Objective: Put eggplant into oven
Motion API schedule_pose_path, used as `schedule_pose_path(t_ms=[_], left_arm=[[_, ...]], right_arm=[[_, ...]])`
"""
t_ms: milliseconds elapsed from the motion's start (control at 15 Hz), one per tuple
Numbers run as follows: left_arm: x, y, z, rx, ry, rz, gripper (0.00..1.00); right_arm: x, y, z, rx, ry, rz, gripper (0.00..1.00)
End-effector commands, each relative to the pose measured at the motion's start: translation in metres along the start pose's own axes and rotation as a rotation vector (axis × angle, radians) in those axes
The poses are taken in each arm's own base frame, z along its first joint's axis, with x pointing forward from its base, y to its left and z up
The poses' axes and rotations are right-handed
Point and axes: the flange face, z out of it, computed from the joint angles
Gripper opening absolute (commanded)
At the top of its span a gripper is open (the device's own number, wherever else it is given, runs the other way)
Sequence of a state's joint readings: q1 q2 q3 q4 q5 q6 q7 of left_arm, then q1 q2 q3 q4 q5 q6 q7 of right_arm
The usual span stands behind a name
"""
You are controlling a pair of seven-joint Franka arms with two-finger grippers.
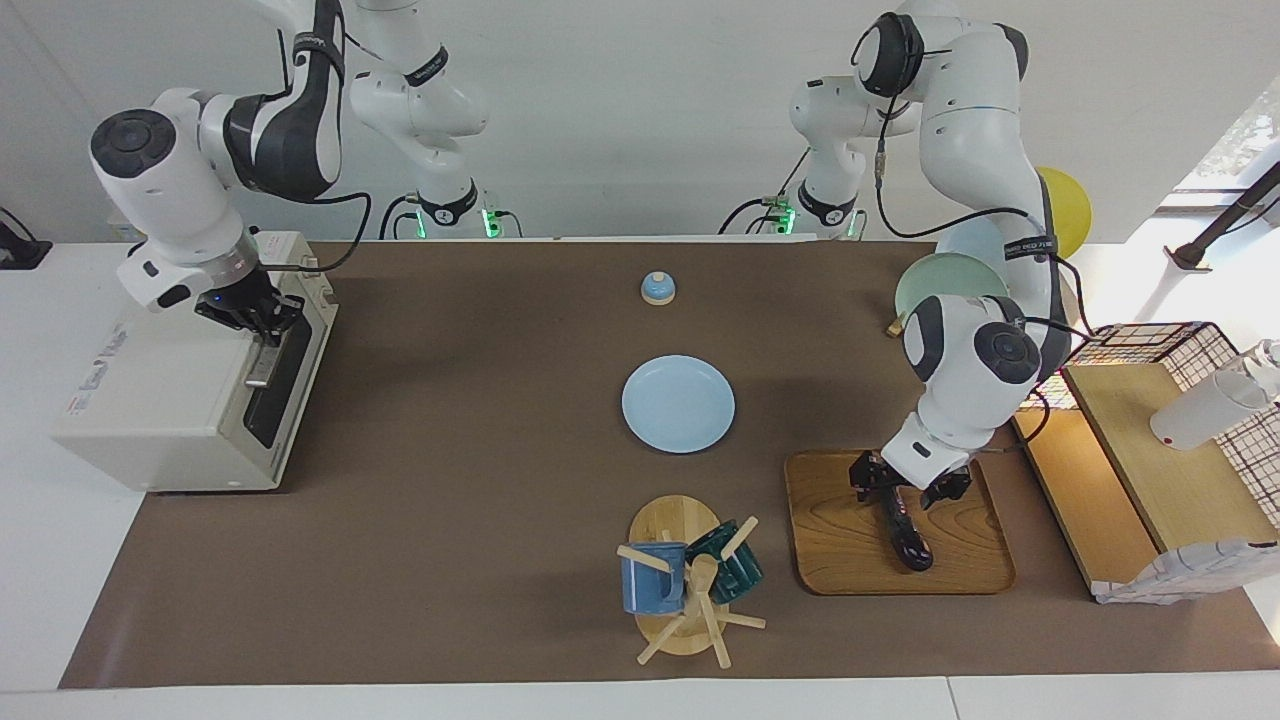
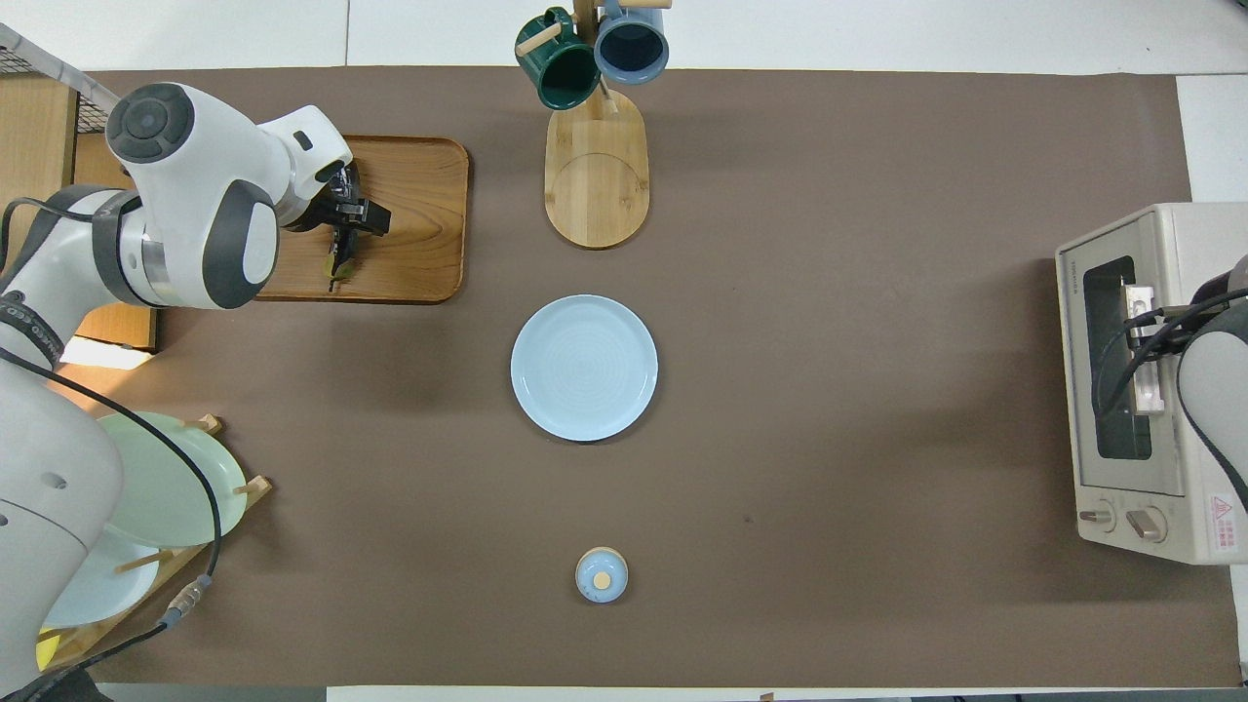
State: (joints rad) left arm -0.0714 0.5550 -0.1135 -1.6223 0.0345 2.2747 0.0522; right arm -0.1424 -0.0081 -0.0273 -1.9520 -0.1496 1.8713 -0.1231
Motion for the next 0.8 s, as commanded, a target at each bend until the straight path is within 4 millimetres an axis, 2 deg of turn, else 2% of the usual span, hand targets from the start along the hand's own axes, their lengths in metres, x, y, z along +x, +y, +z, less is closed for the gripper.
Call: schedule_pose_path(t_ms=[0, 200, 333, 400, 533, 667, 733], left_arm=[[-0.01, -0.002, 0.009, 0.019, 0.01, 0.023, 1.0], [-0.011, -0.004, 0.008, 0.02, 0.003, 0.02, 0.94], [-0.008, -0.004, 0.002, 0.018, -0.008, 0.021, 0.8], [-0.004, -0.004, -0.003, 0.017, -0.011, 0.019, 0.68], [-0.002, -0.001, -0.005, 0.016, -0.014, 0.022, 0.35], [-0.002, -0.003, -0.007, 0.016, -0.014, 0.021, 0.07], [0.0, -0.002, -0.01, 0.015, -0.01, 0.021, 0.0]], right_arm=[[-0.005, -0.001, 0.015, -0.01, 0.019, 0.009, 0.0], [-0.007, -0.014, 0.033, 0.0, 0.023, 0.03, 0.0], [-0.001, -0.035, 0.034, 0.004, 0.035, 0.036, 0.0], [0.002, -0.047, 0.036, 0.004, 0.044, 0.037, 0.0], [0.007, -0.073, 0.057, 0.013, 0.075, 0.035, 0.0], [0.014, -0.086, 0.082, 0.047, 0.105, 0.042, 0.0], [0.015, -0.095, 0.09, 0.064, 0.116, 0.046, 0.0]])
